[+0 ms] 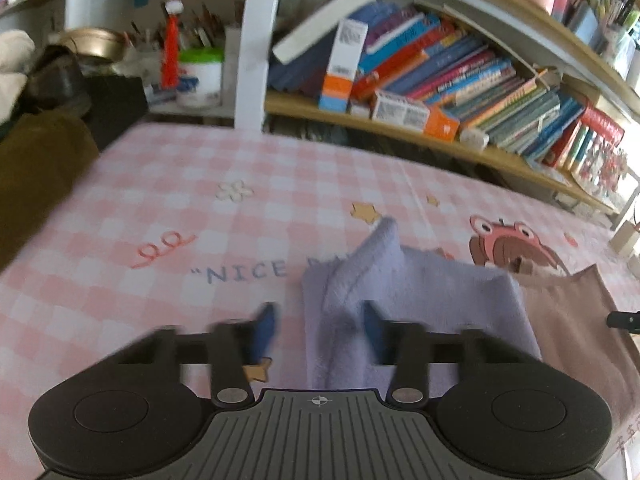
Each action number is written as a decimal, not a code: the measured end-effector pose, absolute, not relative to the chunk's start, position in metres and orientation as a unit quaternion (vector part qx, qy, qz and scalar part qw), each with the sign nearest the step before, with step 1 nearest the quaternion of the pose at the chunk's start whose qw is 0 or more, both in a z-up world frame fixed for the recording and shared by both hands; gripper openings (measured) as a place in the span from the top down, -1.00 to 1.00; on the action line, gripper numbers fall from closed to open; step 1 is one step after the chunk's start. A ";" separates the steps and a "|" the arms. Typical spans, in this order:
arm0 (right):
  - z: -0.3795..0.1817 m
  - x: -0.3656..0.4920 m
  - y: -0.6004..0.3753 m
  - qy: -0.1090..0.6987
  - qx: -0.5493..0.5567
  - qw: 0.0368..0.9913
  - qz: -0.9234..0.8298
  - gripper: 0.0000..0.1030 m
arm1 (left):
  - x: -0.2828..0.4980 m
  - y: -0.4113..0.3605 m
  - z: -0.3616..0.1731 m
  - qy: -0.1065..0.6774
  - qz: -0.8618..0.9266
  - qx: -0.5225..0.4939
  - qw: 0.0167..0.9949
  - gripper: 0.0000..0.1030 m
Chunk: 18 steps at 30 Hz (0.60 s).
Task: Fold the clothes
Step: 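Lower the folded sweater and open both tools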
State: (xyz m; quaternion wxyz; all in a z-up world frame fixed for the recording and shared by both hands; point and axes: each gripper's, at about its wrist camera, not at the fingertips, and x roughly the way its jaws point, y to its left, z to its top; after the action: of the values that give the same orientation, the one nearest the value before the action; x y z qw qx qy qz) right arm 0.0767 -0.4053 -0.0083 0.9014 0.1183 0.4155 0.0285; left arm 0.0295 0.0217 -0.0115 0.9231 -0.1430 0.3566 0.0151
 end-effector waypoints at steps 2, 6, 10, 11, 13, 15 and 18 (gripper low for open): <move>-0.004 0.075 -0.412 0.409 0.140 0.901 0.026 0.88 | 0.032 0.024 -0.014 0.362 0.015 -0.156 0.919 0.93; 0.006 0.066 -0.431 0.390 0.193 0.900 0.020 0.89 | 0.036 0.028 -0.020 0.373 0.016 -0.175 0.911 0.93; -0.021 0.074 -0.426 0.422 0.185 0.887 0.002 0.89 | 0.042 0.022 -0.030 0.382 0.020 -0.150 0.912 0.91; -0.023 0.073 -0.426 0.419 0.189 0.888 0.000 0.89 | 0.043 0.020 -0.032 0.385 0.021 -0.143 0.912 0.91; -0.025 0.073 -0.426 0.416 0.190 0.889 -0.002 0.88 | 0.045 0.018 -0.035 0.388 0.022 -0.133 0.912 0.87; -0.024 0.074 -0.426 0.419 0.181 0.890 0.001 0.85 | 0.045 0.020 -0.035 0.387 0.022 -0.129 0.913 0.74; -0.019 0.073 -0.425 0.419 0.165 0.893 -0.008 0.59 | 0.043 0.024 -0.030 0.386 0.018 -0.132 0.913 0.70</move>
State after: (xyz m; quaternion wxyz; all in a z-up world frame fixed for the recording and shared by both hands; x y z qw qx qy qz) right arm 0.0728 -0.4251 -0.0187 0.8929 0.1651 0.4189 -0.0079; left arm 0.0427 0.0236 -0.0301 0.9129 -0.1320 0.3858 0.0183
